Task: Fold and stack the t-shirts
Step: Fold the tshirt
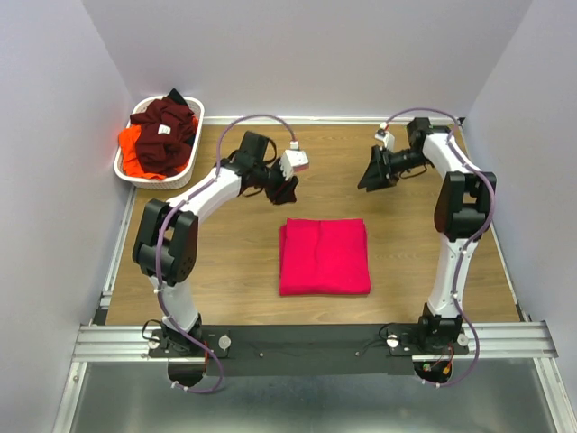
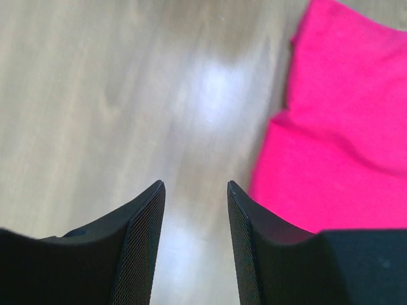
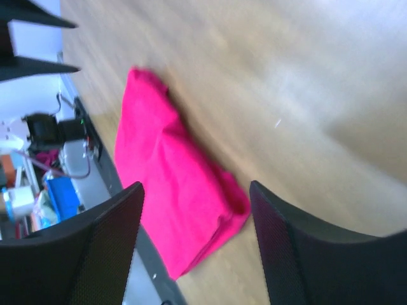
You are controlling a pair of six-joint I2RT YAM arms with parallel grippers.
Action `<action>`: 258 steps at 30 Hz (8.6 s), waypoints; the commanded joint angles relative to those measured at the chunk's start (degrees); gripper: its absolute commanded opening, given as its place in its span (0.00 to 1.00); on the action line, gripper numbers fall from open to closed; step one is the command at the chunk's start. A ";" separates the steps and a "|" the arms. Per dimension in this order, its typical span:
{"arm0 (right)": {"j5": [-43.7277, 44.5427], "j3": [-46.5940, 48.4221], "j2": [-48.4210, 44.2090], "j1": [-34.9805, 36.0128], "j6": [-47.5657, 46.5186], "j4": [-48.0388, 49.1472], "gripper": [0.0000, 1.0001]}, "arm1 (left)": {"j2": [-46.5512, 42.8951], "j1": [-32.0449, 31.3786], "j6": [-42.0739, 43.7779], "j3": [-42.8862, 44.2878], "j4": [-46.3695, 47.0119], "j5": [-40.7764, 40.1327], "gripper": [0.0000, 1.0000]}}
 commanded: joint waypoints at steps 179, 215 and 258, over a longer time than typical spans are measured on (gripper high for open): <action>-16.56 -21.51 -5.97 9.63 18.71 14.22 1.00 | -0.45 6.20 -39.48 -21.69 22.34 33.01 0.92; 2.51 -13.45 2.83 7.79 -19.61 -16.63 0.98 | 1.30 11.20 -37.38 -22.71 24.29 36.28 0.81; 4.70 8.01 5.21 -5.83 33.66 31.89 0.63 | 17.32 10.05 -72.74 4.57 49.12 13.60 0.63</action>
